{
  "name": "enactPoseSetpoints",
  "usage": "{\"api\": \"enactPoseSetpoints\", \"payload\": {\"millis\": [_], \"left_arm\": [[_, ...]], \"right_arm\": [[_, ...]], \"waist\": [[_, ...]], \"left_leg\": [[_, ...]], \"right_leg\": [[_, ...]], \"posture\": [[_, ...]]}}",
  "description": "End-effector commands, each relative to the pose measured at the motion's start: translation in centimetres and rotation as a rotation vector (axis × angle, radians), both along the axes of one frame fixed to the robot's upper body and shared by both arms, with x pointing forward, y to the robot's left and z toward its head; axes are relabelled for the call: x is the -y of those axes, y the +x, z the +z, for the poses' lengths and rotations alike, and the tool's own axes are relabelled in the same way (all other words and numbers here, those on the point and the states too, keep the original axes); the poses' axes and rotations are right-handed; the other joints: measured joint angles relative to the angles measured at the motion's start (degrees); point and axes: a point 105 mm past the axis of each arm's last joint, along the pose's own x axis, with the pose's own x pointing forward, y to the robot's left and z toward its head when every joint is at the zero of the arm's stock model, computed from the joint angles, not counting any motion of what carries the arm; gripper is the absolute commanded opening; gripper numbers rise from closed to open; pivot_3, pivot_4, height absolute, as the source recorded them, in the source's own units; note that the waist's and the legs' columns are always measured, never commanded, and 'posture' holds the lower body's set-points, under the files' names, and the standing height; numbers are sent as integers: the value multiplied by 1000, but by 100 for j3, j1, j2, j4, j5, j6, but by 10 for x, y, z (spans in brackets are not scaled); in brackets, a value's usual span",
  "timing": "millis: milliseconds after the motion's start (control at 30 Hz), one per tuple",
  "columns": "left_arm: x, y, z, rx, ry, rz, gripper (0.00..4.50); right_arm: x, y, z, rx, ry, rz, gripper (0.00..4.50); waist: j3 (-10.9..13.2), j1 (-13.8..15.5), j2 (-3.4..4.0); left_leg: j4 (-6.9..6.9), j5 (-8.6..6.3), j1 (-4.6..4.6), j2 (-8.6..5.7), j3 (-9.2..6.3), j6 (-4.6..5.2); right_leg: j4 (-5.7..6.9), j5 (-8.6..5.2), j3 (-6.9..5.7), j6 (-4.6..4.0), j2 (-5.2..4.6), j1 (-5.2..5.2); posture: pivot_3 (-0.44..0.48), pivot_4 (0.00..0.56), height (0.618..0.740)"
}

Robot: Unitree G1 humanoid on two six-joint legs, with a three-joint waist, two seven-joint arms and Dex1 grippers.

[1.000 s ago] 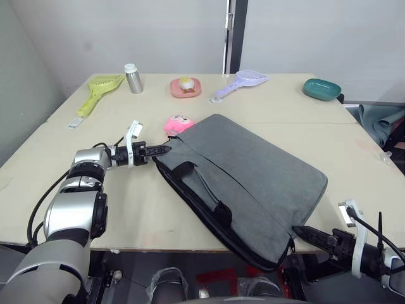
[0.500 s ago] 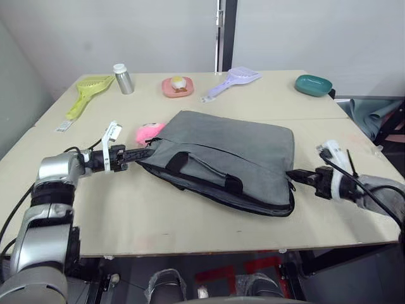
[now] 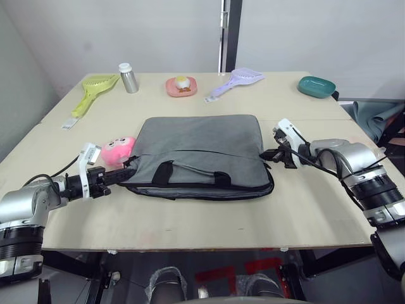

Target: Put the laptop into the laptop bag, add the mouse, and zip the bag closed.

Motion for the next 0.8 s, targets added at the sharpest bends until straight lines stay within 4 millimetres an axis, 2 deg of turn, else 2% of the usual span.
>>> {"api": "enactPoseSetpoints", "payload": {"millis": [33,267,467,667,800], "left_arm": [[20,-7,8,58,-21,-107,0],[27,2,4,55,-20,-135,0],[30,15,7,69,-13,-158,0],[31,12,7,62,-25,-183,0],[33,2,12,51,-42,-221,0]], "right_arm": [[-3,2,25,85,23,60,50],[5,-7,29,87,23,82,50],[10,-10,23,67,23,74,50],[14,-19,22,40,22,91,50],[16,-32,27,49,18,128,50]], "waist": [[0,-6,0],[0,17,0],[0,18,0],[0,15,0],[0,18,0]], "left_leg": [[1,0,1,0,0,0],[8,1,1,0,-4,4],[19,2,5,0,-4,5],[21,2,2,0,-4,5],[18,2,1,0,-3,6]], "right_leg": [[2,0,0,0,0,1],[7,1,-1,-2,0,3],[23,2,2,-4,0,2],[20,3,1,-5,0,2],[15,3,2,-5,0,1]], "posture": [[0,150,740],[0,150,740],[0,150,740],[0,150,740],[0,150,740]]}}
